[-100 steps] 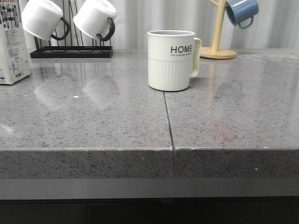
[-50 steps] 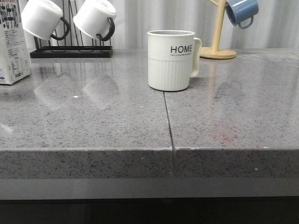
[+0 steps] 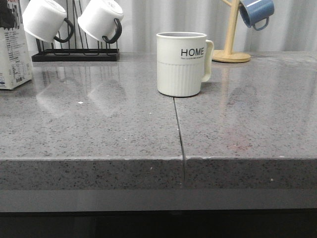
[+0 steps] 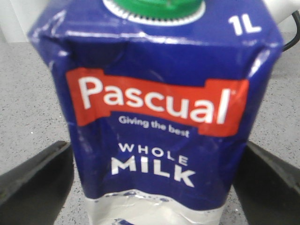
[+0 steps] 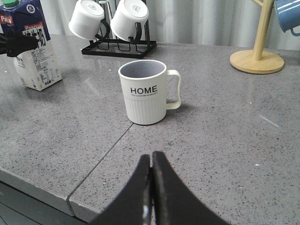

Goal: Place milk next to cup
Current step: 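Grasp the milk carton with the left gripper and lift, then carry the carton with the left gripper beside the HOME mug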

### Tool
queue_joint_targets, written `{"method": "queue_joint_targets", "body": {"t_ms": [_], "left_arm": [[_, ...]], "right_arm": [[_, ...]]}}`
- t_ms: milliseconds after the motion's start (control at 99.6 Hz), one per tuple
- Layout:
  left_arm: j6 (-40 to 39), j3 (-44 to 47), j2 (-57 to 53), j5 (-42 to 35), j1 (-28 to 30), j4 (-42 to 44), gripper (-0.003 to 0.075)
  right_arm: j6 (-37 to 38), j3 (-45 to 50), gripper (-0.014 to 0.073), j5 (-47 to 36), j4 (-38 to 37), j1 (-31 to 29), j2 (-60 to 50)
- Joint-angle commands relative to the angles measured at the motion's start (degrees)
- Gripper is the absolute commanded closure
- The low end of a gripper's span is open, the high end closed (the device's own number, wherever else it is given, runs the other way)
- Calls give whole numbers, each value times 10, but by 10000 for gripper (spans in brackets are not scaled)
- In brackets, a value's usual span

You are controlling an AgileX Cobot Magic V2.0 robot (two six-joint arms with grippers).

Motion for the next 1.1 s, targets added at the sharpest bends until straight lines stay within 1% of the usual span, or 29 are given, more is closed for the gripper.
{"method": "queue_joint_targets", "body": {"t_ms": [0,151,241,351,492,743,853,1094], "left_arm": [[-6,-20,-17,-47,-5,-3,168],[-6,-21,-17,-48,-5,-3,283],[-6,-21,-20,-47,-5,-3,328],[-6,-21,-36,-42,-12,-3,332],[-6,-21,-57,-48,-46,-3,333],[-6,-21,-60,-51,-147,-3,333],[-6,-21,-56,-68,-194,-3,333],[-6,-57,-13,-71,-252,-5,333]], "right_arm": [[-2,-16,630,-41,-2,0,4],[-2,-16,630,-41,-2,0,4],[-2,-16,630,-41,-2,0,4],[-2,-16,630,-41,-2,0,4],[-2,-16,630,-41,-2,0,4],[-2,-16,630,-41,-2,0,4],[-2,-16,630,-41,-2,0,4],[-2,-16,630,-41,-2,0,4]]}}
